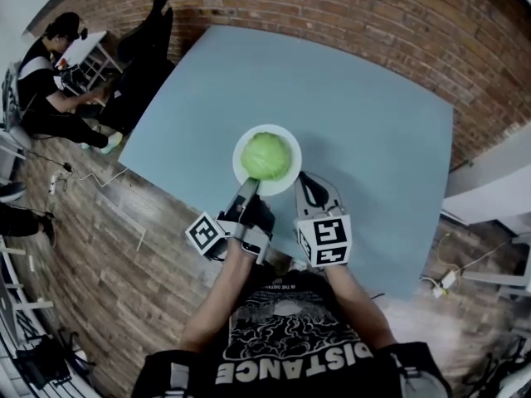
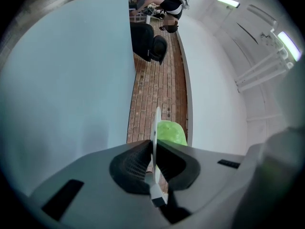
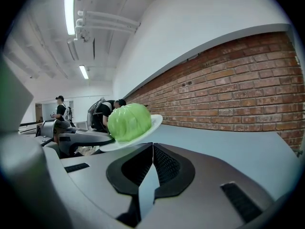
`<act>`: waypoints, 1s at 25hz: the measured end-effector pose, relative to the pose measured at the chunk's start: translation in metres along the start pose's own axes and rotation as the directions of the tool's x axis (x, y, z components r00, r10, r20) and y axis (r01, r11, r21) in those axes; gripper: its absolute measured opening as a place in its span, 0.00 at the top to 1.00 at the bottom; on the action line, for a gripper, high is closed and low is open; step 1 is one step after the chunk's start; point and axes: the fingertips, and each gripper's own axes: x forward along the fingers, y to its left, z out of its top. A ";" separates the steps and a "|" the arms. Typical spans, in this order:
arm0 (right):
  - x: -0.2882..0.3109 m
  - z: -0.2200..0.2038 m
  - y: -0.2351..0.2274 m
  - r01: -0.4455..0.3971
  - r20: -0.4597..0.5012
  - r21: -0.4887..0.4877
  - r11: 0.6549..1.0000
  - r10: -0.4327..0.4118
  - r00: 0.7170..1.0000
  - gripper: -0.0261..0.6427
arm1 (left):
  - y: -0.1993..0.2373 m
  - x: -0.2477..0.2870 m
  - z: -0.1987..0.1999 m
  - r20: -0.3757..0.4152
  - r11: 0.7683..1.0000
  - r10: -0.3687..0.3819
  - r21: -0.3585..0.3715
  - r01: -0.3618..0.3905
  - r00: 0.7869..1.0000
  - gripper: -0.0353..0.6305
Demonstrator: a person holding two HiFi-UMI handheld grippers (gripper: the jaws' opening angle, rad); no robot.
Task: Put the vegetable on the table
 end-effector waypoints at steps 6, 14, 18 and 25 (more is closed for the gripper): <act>0.012 -0.002 -0.010 0.032 -0.012 0.005 0.999 -0.032 0.999 0.95 | 0.014 0.011 0.013 -0.016 1.000 0.024 0.012 -0.023 1.000 0.92; 0.033 -0.014 -0.027 0.124 -0.040 0.040 0.991 -0.122 0.992 0.95 | 0.039 0.034 0.026 -0.109 0.996 0.086 0.025 -0.084 0.990 0.92; 0.042 -0.018 -0.033 0.166 -0.057 0.048 0.985 -0.163 0.985 0.95 | 0.051 0.045 0.035 -0.147 0.993 0.115 0.023 -0.113 0.982 0.92; 0.054 -0.025 -0.042 0.228 -0.085 0.064 0.971 -0.223 0.971 0.95 | 0.072 0.061 0.044 -0.216 0.988 0.155 0.012 -0.156 0.964 0.91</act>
